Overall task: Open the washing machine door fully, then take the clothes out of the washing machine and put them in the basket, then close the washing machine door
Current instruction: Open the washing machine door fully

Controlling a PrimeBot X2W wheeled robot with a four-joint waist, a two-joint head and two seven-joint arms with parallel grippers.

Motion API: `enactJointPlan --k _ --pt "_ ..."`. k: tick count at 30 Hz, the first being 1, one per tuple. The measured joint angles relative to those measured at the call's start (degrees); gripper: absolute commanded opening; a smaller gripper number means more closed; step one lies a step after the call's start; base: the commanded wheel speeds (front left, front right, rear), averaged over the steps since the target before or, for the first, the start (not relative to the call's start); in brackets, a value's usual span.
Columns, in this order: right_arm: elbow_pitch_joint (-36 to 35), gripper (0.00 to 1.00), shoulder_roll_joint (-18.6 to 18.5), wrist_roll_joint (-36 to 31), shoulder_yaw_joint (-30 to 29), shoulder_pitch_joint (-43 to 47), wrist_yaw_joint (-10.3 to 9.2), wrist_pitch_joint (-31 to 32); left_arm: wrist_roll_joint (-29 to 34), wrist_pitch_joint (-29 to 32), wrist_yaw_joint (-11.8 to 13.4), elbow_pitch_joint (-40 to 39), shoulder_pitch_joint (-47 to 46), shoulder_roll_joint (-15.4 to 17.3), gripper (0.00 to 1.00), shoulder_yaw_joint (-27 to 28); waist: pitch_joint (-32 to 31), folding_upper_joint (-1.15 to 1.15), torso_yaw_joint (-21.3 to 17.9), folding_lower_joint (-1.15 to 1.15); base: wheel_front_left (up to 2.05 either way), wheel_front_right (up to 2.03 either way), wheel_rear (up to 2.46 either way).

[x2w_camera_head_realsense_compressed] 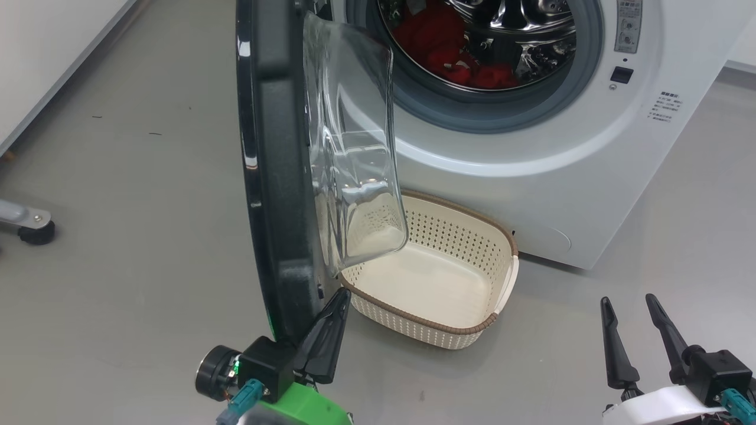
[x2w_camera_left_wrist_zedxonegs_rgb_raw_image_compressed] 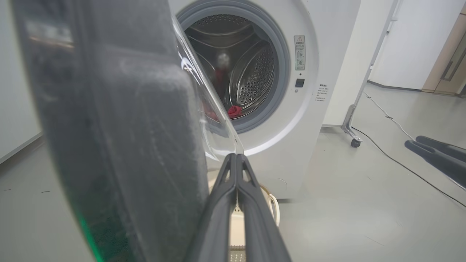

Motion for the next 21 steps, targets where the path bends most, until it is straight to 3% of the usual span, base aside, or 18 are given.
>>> enactJointPlan --k 21 --pt "0.18 1.0 0.04 -0.04 0.0 0.0 0.46 0.0 0.01 -2.45 2.05 1.51 0.74 0.54 0.0 10.89 -0.28 0.0 1.24 0.0 0.0 0.0 0.0"
